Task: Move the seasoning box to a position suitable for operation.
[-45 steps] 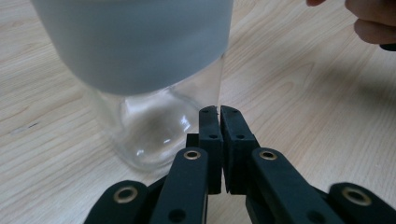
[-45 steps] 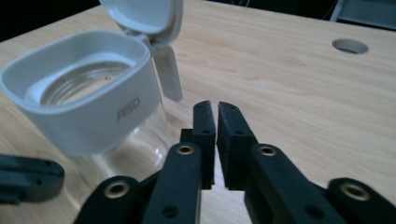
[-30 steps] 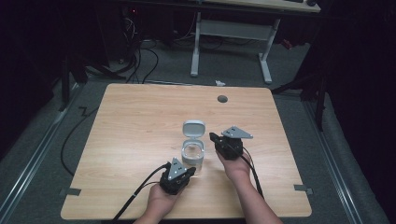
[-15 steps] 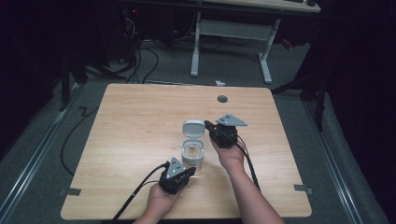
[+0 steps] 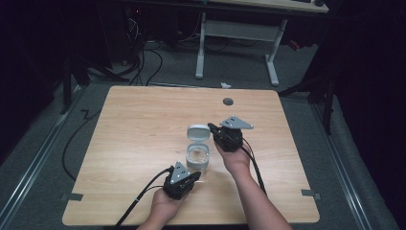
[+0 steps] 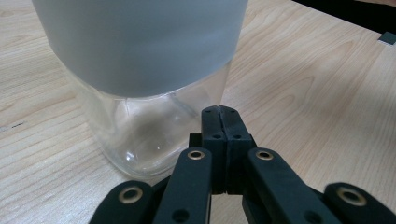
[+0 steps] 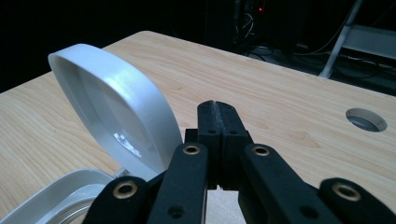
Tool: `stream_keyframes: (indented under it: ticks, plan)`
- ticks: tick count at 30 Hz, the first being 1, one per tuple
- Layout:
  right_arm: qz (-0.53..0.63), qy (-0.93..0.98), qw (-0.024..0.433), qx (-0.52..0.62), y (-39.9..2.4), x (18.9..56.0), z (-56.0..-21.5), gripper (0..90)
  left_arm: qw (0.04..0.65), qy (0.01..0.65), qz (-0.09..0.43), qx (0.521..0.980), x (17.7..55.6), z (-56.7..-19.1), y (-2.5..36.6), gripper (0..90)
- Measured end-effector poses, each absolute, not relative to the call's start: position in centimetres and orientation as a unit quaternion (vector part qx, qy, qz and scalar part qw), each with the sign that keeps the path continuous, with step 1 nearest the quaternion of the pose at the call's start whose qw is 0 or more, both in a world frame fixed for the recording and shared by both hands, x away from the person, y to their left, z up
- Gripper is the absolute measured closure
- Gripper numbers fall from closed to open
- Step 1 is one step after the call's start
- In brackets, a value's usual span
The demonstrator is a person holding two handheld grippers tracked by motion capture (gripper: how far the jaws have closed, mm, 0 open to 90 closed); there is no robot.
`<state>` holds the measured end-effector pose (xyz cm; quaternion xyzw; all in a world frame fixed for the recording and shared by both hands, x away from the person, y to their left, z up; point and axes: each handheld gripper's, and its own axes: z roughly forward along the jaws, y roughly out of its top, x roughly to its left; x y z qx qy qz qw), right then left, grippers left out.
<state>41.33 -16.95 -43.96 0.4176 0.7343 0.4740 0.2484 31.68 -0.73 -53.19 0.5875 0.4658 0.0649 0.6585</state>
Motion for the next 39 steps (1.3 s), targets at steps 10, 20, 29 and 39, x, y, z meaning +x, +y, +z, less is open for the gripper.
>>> stream_keyframes:
  ticks: [10,20,29,39]
  plan:
    - [0.475,0.740,0.251,0.405,-16.8,40.3,-44.0,90.0,0.659,0.466,0.066,0.587,31.7,-53.2,-0.7,90.0]
    - [0.478,0.746,0.248,0.391,-16.6,38.5,-44.8,90.0,0.660,0.465,0.066,0.586,31.6,-53.2,-0.7,90.0]
    - [0.485,0.749,0.253,0.373,-16.7,36.1,-45.1,89.2,0.661,0.464,0.066,0.586,31.6,-53.1,-0.7,90.0]
    - [0.484,0.747,0.263,0.372,-17.8,34.7,-45.4,86.8,0.662,0.463,0.058,0.587,31.4,-53.0,-0.5,90.0]
